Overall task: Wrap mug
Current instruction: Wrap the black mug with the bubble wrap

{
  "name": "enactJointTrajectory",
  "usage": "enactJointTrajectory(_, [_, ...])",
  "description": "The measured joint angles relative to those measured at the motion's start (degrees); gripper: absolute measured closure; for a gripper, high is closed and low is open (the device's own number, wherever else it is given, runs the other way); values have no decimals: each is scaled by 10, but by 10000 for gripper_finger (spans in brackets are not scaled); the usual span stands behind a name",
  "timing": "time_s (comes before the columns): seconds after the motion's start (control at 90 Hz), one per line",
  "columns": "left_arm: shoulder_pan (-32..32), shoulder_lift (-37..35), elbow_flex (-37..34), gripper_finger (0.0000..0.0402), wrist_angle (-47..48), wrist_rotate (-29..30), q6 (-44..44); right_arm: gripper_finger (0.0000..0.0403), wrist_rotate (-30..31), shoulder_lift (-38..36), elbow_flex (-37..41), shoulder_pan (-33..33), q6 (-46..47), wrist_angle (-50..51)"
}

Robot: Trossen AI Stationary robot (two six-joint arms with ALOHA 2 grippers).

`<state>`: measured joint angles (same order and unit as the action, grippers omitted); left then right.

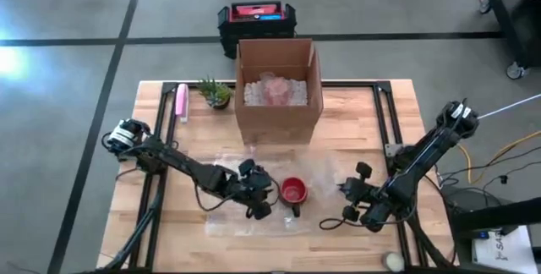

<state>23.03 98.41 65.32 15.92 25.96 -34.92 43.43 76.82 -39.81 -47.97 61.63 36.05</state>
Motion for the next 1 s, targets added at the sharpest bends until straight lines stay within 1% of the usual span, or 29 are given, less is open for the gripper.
enactJointTrajectory(0.078, [-2, 0, 5, 355, 0, 0, 6, 403, 18, 0, 0, 0, -29, -20])
enactJointTrajectory(0.189, [-3, 0, 17, 377, -1, -8, 21, 403, 21, -3, 0, 0, -111, -50])
enactJointTrajectory(0.3, [0, 0, 27, 398, 0, -15, 7, 403, 31, -4, -4, 1, -162, -69])
enactJointTrajectory(0.5, [3, 0, 33, 397, -3, -15, -3, 403, 61, -6, -54, 5, -258, -72])
enactJointTrajectory(0.556, [1, 0, 33, 400, -3, -15, -4, 403, 63, -5, -64, 11, -300, -96])
enactJointTrajectory(0.644, [-2, 3, 31, 400, -8, -15, -6, 403, 62, 3, -68, 32, -375, -166])
enactJointTrajectory(0.722, [-6, 7, 30, 399, -19, -15, -4, 403, 51, 12, -67, 59, -438, -236])
enactJointTrajectory(0.833, [-9, 7, 30, 401, -30, -14, -1, 403, 9, 21, -67, 105, -512, -309])
enactJointTrajectory(0.889, [-10, 7, 30, 400, -30, -15, 2, 403, -16, 26, -68, 130, -524, -330])
enactJointTrajectory(1.0, [-10, 7, 39, 400, -28, -13, 23, 403, -80, 41, -68, 176, -526, -334])
